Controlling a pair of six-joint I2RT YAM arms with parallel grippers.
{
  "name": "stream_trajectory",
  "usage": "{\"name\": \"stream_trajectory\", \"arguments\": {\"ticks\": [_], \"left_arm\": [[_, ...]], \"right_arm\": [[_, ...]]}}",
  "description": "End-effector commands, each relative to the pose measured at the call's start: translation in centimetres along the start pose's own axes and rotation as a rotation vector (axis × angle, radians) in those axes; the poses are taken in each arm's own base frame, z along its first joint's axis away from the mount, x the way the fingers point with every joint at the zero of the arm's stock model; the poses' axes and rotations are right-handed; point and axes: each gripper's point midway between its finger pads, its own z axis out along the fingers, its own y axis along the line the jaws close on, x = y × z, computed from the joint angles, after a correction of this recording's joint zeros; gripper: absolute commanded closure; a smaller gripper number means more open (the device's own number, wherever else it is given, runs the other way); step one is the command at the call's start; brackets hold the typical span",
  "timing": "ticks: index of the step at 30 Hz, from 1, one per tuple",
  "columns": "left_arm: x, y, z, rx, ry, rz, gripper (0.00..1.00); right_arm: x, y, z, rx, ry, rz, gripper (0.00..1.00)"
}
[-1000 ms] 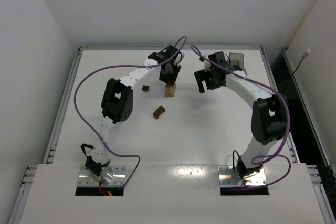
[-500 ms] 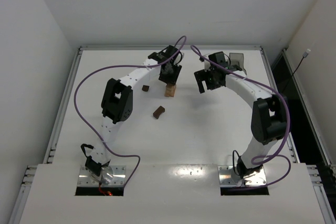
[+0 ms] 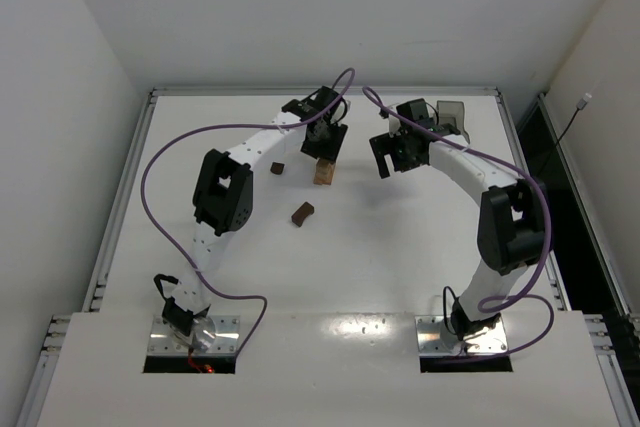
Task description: Build the wood block tower
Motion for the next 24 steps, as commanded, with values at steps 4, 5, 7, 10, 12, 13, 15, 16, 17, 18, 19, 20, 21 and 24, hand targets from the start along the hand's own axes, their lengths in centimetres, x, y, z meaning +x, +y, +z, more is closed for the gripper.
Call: {"name": "stream_trajectory", "arguments": {"ticks": [4, 5, 7, 10, 12, 13, 15, 16, 17, 18, 19, 20, 21, 24], "left_arm": [[-1.7, -0.4, -1.6, -0.011, -0.067, 0.002, 0.53], [-1.9, -1.0, -2.3, -0.003, -0.080, 0.009, 0.51], [-2.2, -1.0, -2.7, -0.001, -0.089, 0.009, 0.50], [-2.5, -0.8, -3.2, -0.009, -0.101, 0.018, 0.49], [-2.4, -1.3, -3.2, -0.004, -0.101, 0.026, 0.49], [-2.4, -1.3, -3.2, -0.004, -0.101, 0.026, 0.49], [-2.0, -1.4, -3.0, 0.003, -0.090, 0.027, 0.49], [-2.0, -1.4, -3.0, 0.003, -0.090, 0.027, 0.49], [-2.0, -1.4, -3.0, 0.003, -0.090, 0.027, 0.49], [-1.9, -1.9, -3.0, 0.008, -0.089, 0.035, 0.49], [-1.6, -1.7, -2.8, -0.002, -0.082, 0.035, 0.49], [-2.0, -1.5, -3.4, -0.015, -0.099, 0.033, 0.47], [-2.0, -1.9, -4.0, -0.018, -0.106, 0.041, 0.47], [-2.5, -1.5, -5.0, -0.036, -0.133, 0.038, 0.47]], "right_arm": [[-1.2, 0.0, -0.1, -0.007, -0.034, -0.003, 0.17], [-1.2, 0.0, -0.1, -0.007, -0.034, -0.003, 0.17], [-1.2, 0.0, -0.1, -0.007, -0.034, -0.003, 0.17], [-1.4, 0.0, -0.4, -0.007, -0.043, -0.003, 0.17], [-1.4, 0.0, -0.4, -0.007, -0.043, -0.003, 0.17], [-1.4, 0.0, -0.4, -0.007, -0.043, -0.003, 0.17], [-1.6, 0.0, -0.7, -0.006, -0.054, -0.003, 0.17], [-1.3, 0.0, -0.6, -0.007, -0.045, -0.003, 0.17], [-1.5, -0.2, -0.6, 0.003, -0.053, -0.003, 0.17], [-1.7, -0.2, -0.9, 0.004, -0.063, -0.003, 0.17], [-1.7, -0.2, -0.9, 0.004, -0.063, -0.003, 0.17], [-1.7, -0.2, -0.9, 0.004, -0.063, -0.003, 0.17], [-1.7, -0.2, -0.9, 0.004, -0.063, -0.003, 0.17], [-1.7, -0.2, -0.9, 0.004, -0.063, -0.003, 0.17]]}}
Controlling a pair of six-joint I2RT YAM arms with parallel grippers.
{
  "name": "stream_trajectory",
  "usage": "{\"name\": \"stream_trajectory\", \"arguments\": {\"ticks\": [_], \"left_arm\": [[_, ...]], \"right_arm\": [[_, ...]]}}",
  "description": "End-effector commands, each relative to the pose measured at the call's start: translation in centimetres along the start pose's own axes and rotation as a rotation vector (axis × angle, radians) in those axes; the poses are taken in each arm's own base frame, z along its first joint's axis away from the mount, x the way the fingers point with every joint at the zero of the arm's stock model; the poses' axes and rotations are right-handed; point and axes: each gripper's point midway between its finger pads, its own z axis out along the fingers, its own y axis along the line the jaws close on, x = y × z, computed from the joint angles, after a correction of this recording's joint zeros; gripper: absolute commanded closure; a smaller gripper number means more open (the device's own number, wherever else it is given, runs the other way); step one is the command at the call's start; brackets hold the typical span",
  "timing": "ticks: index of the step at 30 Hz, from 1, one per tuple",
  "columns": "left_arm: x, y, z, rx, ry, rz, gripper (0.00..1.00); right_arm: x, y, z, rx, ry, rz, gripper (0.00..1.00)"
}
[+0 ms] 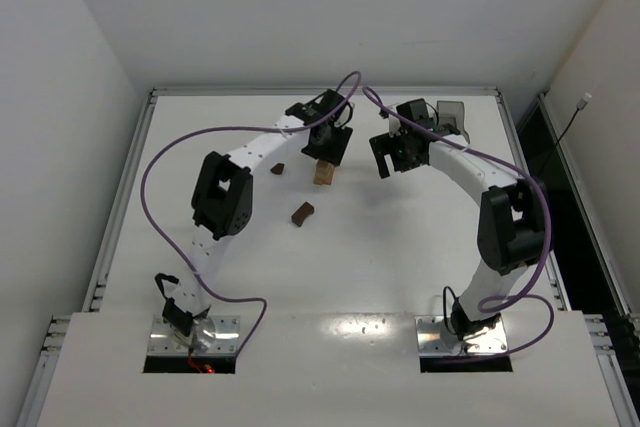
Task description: Build the wood block tower
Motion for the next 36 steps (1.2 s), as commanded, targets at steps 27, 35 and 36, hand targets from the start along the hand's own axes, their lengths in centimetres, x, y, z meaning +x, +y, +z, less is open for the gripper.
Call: {"name": "stream_trajectory", "arguments": {"ticks": [27, 35, 36], "left_arm": [[12.7, 1.0, -10.5, 0.066, 0.040, 0.061, 0.49], [14.4, 0.0, -7.0, 0.103, 0.153, 0.073, 0.53], [15.0, 0.1, -6.3, 0.099, 0.177, 0.074, 0.53]], "right_arm": [[-1.5, -0.4, -1.2, 0.031, -0.069, -0.019, 0.17], [-1.1, -0.4, -1.1, 0.030, -0.060, -0.019, 0.17], [-1.1, -0.4, -1.1, 0.030, -0.060, -0.019, 0.17]]}}
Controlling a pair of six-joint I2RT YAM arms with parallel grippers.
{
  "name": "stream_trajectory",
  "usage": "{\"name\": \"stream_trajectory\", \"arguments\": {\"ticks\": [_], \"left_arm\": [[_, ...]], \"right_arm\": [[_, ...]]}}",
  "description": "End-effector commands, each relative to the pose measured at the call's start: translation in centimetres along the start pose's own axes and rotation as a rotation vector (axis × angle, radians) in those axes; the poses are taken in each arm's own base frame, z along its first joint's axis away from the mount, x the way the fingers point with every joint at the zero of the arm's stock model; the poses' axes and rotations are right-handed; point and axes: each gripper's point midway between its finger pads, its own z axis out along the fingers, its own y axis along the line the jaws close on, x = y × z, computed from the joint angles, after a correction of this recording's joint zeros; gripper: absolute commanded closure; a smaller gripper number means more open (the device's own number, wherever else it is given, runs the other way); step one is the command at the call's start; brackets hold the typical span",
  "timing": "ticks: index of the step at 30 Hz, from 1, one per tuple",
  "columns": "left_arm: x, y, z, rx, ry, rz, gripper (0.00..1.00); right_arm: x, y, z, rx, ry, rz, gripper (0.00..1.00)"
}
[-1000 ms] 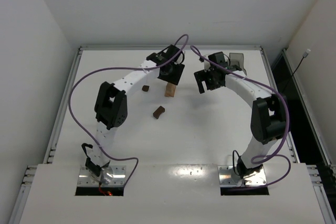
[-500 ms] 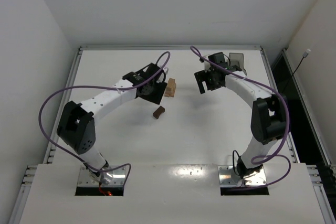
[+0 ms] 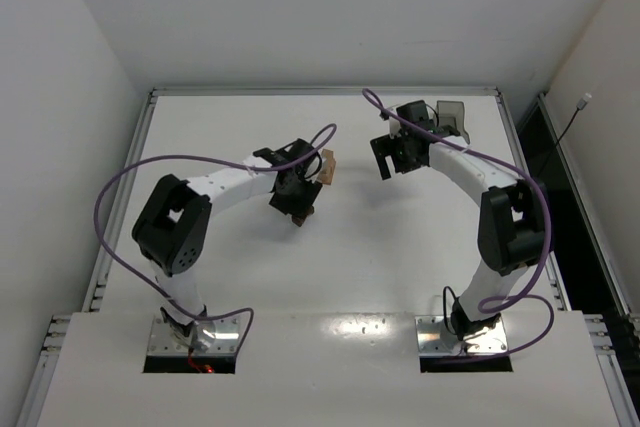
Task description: Build the wood block tower
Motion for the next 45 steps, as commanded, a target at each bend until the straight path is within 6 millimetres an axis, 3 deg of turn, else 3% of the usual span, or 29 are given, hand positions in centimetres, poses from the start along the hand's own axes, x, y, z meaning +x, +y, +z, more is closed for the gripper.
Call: {"name": "stream_trajectory", "arguments": {"ticks": [1, 11, 30, 34, 39, 45], "left_arm": [[-1.4, -1.5, 0.5, 0.046, -0.013, 0.031, 0.53], [-3.2, -1.5, 1.5, 0.028, -0.018, 0.040, 0.46], [-2.6, -1.4, 3.4, 0.021, 0.022, 0.040, 0.46], [-2.6, -1.4, 3.7, 0.021, 0.022, 0.040, 0.54], [-2.2, -1.3, 4.4, 0.018, 0.043, 0.040, 0.56], [-1.9, -1.3, 4.7, 0.017, 0.052, 0.040, 0.65]], "right_arm": [[-1.4, -0.1, -1.1, 0.009, -0.063, -0.010, 0.17], [-1.2, 0.1, -0.8, -0.001, -0.055, -0.010, 0.17], [-1.2, -0.3, -0.8, 0.004, -0.054, -0.003, 0.17], [-1.0, -0.2, -0.5, 0.004, -0.045, -0.003, 0.17], [-1.4, -0.3, -0.7, 0.004, -0.054, -0.003, 0.17], [-1.4, -0.3, -0.7, 0.004, -0.054, -0.003, 0.17]]}}
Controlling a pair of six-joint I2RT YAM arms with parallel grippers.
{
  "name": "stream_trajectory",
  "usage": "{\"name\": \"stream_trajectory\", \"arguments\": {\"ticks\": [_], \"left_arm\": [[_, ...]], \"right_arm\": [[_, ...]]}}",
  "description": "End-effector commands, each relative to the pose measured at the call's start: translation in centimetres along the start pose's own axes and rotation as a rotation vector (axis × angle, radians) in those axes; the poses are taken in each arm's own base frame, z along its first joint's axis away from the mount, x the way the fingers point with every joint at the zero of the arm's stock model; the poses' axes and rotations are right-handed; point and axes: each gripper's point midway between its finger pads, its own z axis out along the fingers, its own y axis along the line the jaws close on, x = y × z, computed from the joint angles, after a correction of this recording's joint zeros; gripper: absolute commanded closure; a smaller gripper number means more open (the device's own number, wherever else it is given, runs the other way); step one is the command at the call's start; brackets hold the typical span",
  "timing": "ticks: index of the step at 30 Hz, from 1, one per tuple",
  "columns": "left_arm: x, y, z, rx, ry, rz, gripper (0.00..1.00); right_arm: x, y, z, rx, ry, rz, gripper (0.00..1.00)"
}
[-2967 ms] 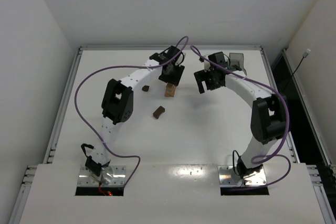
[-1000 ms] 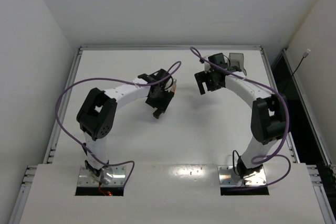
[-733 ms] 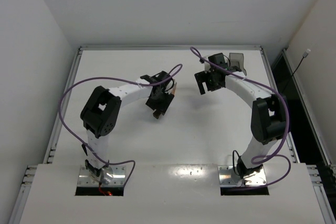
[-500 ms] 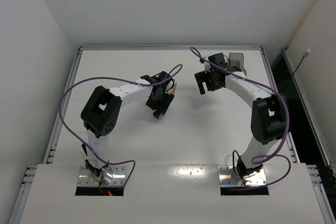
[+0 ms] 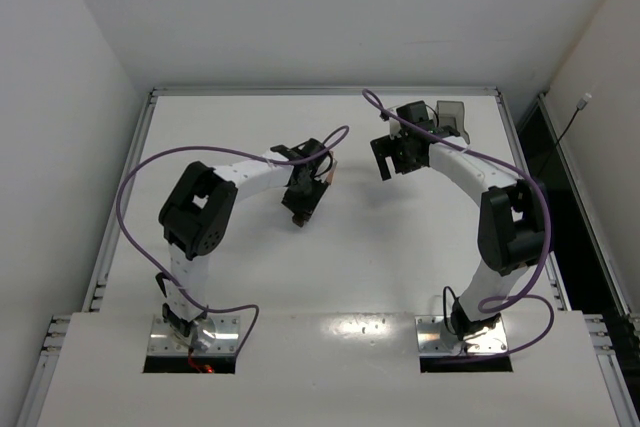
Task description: Build the wood block tower
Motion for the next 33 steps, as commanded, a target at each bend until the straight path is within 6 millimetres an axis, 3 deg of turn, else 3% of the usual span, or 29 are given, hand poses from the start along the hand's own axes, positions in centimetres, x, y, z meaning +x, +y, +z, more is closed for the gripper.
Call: {"name": "stream_trajectory", "arguments": {"ticks": [1, 5, 11, 14, 17, 21, 23, 24, 27, 33], "left_arm": [[-1.1, -0.7, -0.1, 0.012, -0.030, 0.013, 0.67], [-1.5, -0.6, -0.3, 0.002, -0.042, 0.013, 0.71], [-3.1, -0.7, -3.4, 0.002, -0.116, 0.013, 0.97], [-4.5, -0.4, -6.0, -0.019, -0.184, -0.021, 1.00], [-7.4, -1.3, -10.1, 0.025, -0.314, -0.060, 1.00], [-10.4, -2.0, -13.1, 0.050, -0.387, -0.069, 1.00], [-11.2, -2.0, -12.8, 0.038, -0.382, -0.071, 1.00], [-12.7, -1.7, -13.9, 0.038, -0.417, -0.069, 1.00], [-14.9, -1.3, -13.9, 0.022, -0.431, -0.065, 1.00], [-16.5, 0.4, -11.9, 0.023, -0.398, -0.056, 1.00]], "right_arm": [[-1.7, -0.3, -0.8, 0.005, -0.061, -0.004, 0.17], [-1.7, -0.3, -0.8, 0.005, -0.061, -0.004, 0.17], [-1.7, -0.3, -0.8, 0.005, -0.061, -0.004, 0.17], [-1.9, -0.3, -1.1, 0.006, -0.070, -0.003, 0.17], [-1.9, -0.3, -1.1, 0.006, -0.071, -0.003, 0.17], [-1.9, 0.2, -1.1, 0.000, -0.071, -0.012, 0.17], [-2.1, 0.2, -1.2, 0.000, -0.071, -0.012, 0.17], [-2.1, 0.2, -1.2, 0.000, -0.071, -0.012, 0.17], [-2.1, 0.2, -1.2, 0.000, -0.071, -0.012, 0.17], [-1.7, 0.2, -1.1, -0.001, -0.062, -0.012, 0.17]]}}
